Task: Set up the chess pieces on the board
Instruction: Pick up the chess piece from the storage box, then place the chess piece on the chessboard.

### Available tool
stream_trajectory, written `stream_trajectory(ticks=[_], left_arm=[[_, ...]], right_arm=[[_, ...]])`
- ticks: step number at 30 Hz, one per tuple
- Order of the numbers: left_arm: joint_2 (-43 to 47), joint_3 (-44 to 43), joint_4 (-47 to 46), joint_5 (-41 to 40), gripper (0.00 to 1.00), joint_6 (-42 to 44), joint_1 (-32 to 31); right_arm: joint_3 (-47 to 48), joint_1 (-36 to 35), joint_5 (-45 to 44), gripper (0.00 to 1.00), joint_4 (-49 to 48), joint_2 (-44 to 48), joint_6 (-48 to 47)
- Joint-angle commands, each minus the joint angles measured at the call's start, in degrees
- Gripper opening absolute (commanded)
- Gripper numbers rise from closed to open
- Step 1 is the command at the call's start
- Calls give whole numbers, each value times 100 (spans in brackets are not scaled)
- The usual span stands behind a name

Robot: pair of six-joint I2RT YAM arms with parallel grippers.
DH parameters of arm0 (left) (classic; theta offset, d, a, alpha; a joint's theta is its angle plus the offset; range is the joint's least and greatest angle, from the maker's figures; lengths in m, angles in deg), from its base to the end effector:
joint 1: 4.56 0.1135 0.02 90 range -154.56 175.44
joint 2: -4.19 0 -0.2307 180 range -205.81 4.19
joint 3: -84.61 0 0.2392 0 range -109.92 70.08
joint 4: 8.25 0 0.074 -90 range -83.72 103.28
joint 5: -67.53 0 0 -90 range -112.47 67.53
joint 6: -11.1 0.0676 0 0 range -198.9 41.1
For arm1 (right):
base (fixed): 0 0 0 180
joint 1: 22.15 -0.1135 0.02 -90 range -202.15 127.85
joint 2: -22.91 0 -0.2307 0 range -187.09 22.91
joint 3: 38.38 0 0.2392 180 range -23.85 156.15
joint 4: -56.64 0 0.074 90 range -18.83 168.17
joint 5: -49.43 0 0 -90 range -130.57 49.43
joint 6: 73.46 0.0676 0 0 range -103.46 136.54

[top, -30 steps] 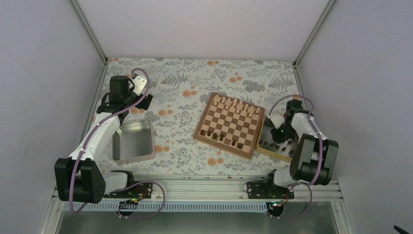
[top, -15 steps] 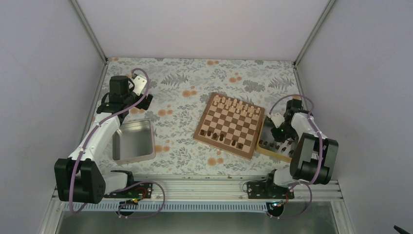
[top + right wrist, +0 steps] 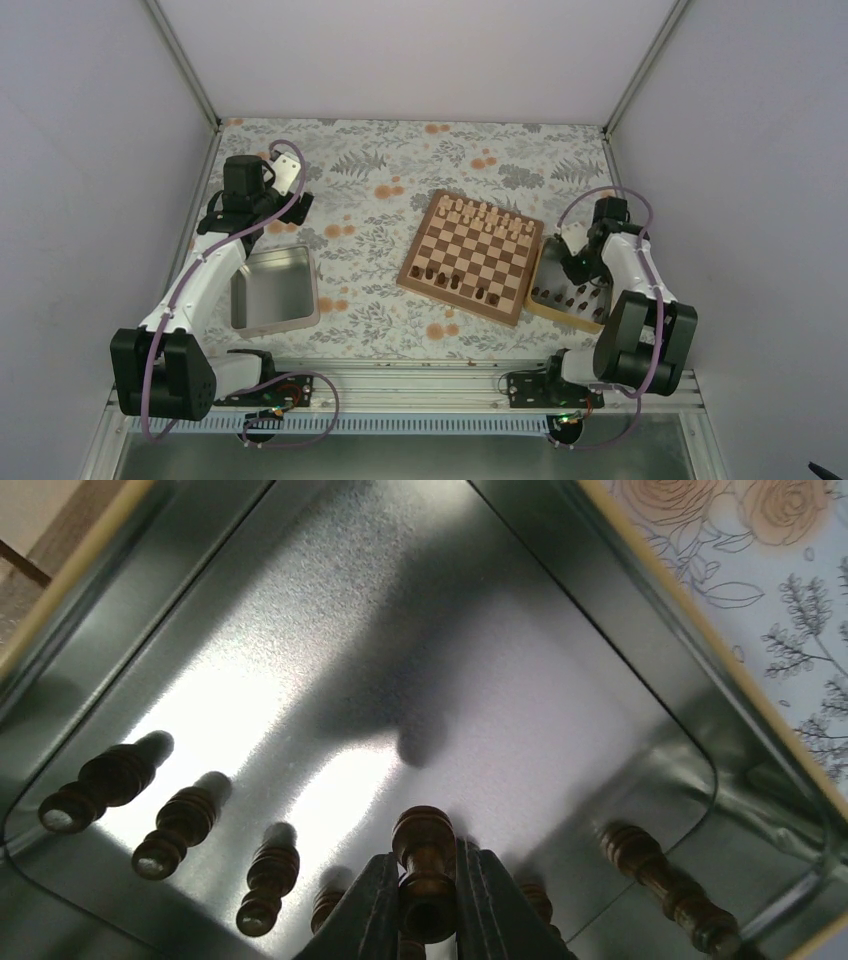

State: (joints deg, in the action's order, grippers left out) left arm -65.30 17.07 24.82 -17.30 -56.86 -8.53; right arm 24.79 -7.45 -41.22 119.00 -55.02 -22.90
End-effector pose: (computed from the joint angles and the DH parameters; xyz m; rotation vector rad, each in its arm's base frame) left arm 0.2928 -0.0264 0.2403 0.5404 2.1123 0.0809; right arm 0.2268 -0.0603 0.1401 -0.6284 2.8741 -0.1660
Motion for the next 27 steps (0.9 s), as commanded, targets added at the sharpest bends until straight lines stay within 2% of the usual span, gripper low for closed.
stream_trajectory(ticks=[1,5,9,16,21,27], left_arm=[[108,19,-70,49,100,11,-6],[63,28,-98,55,100,4,-9],[42,21,-106,63,100,-7,-8],[64,36,-151,-15,100,-16,-7],[121,74,-191,-66,100,-15,-3],[147,117,-260,-108,100,-11,0]], right_arm=[[473,-65,242,9,294,182,3],[998,-503,459,9,787,329,192],[1463,-1380,578,10,1256,402,536],[1895,-2741,704,10,1409,184,1004],[1796,-3038,801,10,1331,88,961],[1257,-3189,772,11,1230,170,912]])
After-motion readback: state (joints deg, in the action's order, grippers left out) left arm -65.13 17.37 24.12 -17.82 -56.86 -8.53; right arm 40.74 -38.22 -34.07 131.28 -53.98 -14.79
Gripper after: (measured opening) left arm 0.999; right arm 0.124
